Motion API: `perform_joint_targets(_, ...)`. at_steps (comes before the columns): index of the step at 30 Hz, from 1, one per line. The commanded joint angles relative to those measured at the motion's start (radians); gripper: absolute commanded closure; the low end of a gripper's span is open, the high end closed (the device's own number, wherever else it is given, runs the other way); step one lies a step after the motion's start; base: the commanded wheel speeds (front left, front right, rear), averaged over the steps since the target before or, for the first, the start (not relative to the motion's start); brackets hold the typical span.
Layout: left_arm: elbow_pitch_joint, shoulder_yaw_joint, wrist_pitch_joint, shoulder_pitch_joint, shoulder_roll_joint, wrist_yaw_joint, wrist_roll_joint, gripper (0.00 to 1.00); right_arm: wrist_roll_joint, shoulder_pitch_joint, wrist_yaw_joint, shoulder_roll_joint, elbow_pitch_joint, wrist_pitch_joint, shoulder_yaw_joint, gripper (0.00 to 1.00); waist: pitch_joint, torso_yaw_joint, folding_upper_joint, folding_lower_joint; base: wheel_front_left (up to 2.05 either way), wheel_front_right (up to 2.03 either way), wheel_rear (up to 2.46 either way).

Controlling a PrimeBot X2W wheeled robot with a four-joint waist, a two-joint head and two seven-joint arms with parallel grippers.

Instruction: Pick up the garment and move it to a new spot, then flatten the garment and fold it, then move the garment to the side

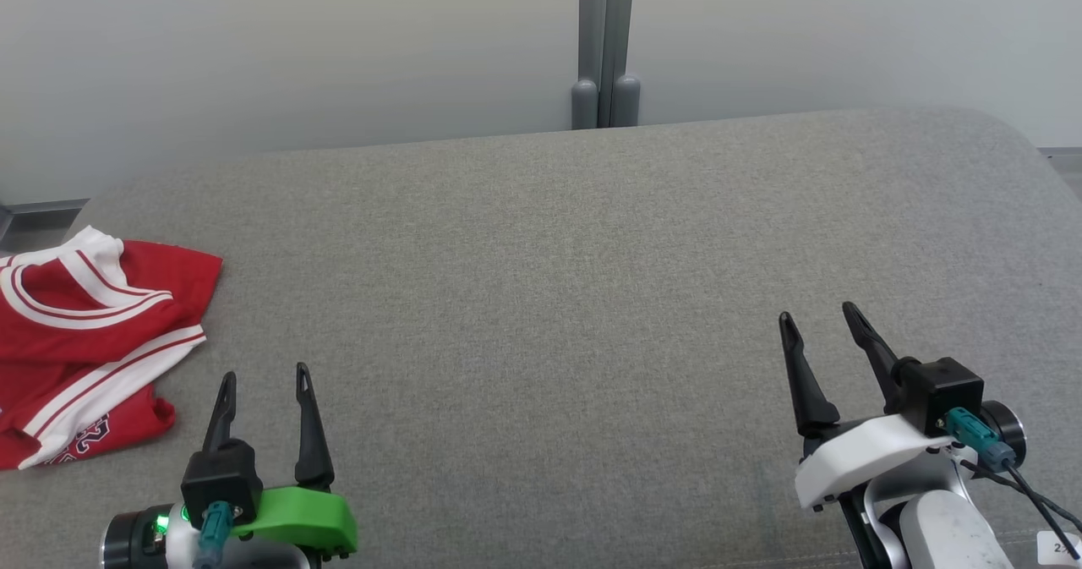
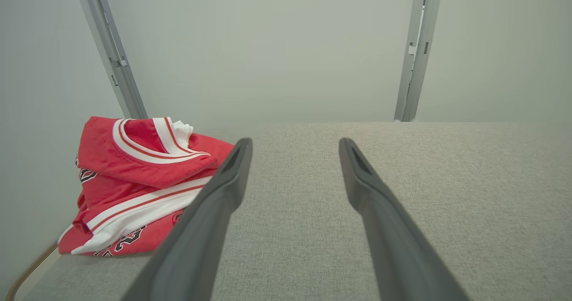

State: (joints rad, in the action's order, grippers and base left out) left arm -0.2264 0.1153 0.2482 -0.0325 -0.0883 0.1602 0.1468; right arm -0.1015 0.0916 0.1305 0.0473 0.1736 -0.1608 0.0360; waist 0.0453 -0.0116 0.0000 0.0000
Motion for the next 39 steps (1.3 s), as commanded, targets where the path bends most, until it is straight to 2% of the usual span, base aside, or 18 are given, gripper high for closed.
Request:
perform_joint_targets(1,0.006,0.002,0.009,0.007,-0.010,0.007,-0.019,0.00,0.016,-0.007,0.000,0.005,-0.007,-0.009,-0.003,0.00,0.000,0.000,0.0000,0.0000,0.00,0.00,0.00)
perform_joint_targets(8,0.013,0.008,0.019,0.016,-0.012,0.015,-0.053,0.00,0.045,-0.008,0.000,0.005,-0.009,-0.013,-0.002,0.00,0.001,0.001,0.0000,0.0000,0.00,0.00,0.00)
perform_joint_targets(28,0.021,0.004,0.016,0.017,-0.017,0.017,-0.035,0.00,-0.009,-0.009,0.000,0.005,0.006,-0.019,-0.004,0.00,0.004,-0.003,0.0000,0.0000,0.00,0.00,0.00)
perform_joint_targets(39,0.011,0.007,0.016,0.006,-0.025,0.012,-0.032,0.00,-0.031,-0.022,0.000,0.005,0.017,-0.024,0.001,0.00,0.007,-0.060,0.0000,0.0000,0.00,0.00,0.00)
